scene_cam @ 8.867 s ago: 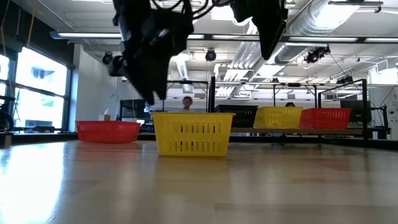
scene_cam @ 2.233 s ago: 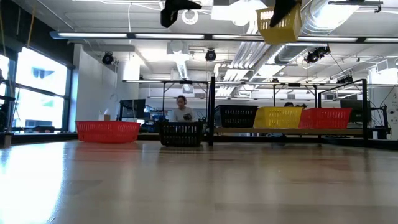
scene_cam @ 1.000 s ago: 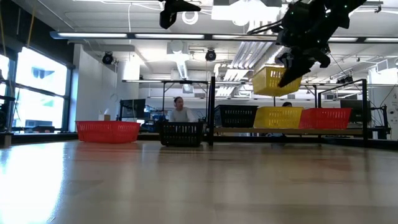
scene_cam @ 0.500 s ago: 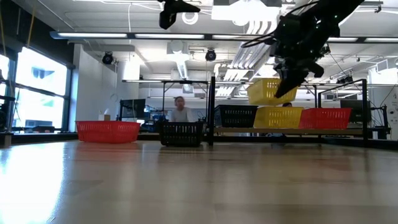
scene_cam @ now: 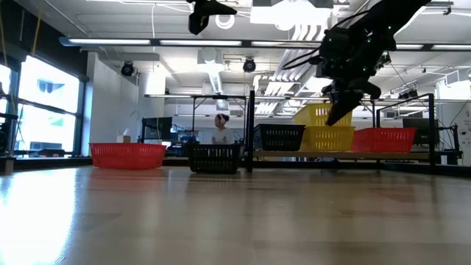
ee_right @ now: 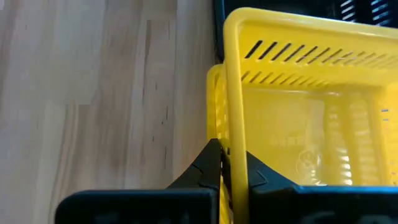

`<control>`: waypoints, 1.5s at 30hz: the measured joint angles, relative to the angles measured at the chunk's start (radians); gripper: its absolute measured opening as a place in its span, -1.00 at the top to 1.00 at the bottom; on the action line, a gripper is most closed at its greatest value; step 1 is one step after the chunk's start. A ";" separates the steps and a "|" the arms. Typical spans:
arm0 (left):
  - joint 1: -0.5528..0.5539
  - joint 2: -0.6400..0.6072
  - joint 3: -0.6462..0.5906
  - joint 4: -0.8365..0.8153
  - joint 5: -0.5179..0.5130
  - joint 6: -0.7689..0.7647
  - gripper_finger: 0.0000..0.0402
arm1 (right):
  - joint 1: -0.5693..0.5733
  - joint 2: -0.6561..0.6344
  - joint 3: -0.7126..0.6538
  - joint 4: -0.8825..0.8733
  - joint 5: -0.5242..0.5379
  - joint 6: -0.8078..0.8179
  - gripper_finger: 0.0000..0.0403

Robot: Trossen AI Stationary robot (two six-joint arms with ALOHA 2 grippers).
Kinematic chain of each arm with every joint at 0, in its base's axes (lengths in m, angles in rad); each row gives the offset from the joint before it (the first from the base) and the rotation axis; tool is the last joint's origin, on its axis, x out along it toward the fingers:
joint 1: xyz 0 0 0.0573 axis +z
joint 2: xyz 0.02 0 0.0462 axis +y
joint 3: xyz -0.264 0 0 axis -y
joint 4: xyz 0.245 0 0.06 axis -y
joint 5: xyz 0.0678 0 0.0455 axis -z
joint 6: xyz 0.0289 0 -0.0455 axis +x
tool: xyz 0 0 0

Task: Stack baskets on shelf by color
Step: Stack the top yellow basket on the yellow basket on the shelf, then stack the bottom red basket on the red basket on the shelf

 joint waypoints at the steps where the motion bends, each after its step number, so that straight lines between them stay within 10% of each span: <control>1: 0.000 0.000 0.000 0.000 0.000 0.000 0.35 | 0.000 0.000 0.000 0.005 0.001 0.001 1.00; 45: 0.000 0.000 0.000 0.002 0.000 -0.001 0.35 | 0.001 -0.001 0.102 -0.121 0.053 0.131 0.55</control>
